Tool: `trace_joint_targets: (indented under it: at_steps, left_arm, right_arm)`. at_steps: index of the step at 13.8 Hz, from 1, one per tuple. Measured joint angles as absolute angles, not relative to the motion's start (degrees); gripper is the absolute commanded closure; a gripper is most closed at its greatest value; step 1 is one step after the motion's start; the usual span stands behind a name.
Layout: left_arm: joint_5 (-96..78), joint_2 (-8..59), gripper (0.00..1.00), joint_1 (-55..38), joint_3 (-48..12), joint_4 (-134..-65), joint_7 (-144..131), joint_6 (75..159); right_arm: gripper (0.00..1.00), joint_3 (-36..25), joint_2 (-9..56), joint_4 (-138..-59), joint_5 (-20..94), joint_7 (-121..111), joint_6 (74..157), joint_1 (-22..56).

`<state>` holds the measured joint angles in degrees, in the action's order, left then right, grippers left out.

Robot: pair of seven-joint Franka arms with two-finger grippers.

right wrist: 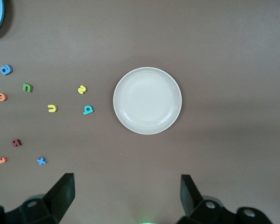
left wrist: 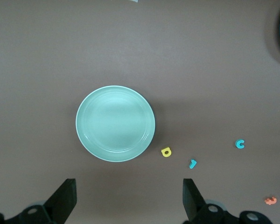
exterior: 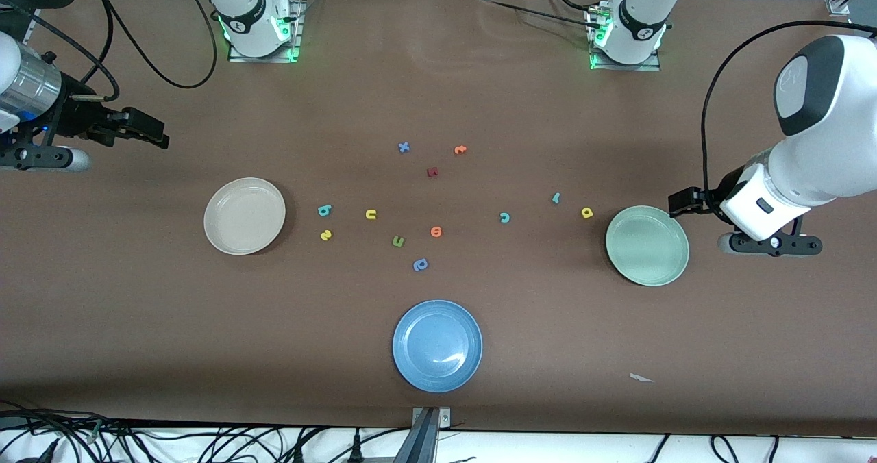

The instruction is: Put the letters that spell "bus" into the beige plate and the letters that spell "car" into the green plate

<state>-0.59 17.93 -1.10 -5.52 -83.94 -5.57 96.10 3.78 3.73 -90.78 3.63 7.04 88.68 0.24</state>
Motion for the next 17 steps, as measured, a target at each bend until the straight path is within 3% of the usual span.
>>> trace_joint_targets:
  at_steps: [17]
  left_arm:
    - [-3.3,18.0,0.01,0.9,-5.4,-83.9,-1.8,95.2]
  right_arm:
    - [0.0,4.0,3.7,-90.8,3.6,7.0,88.6,0.3]
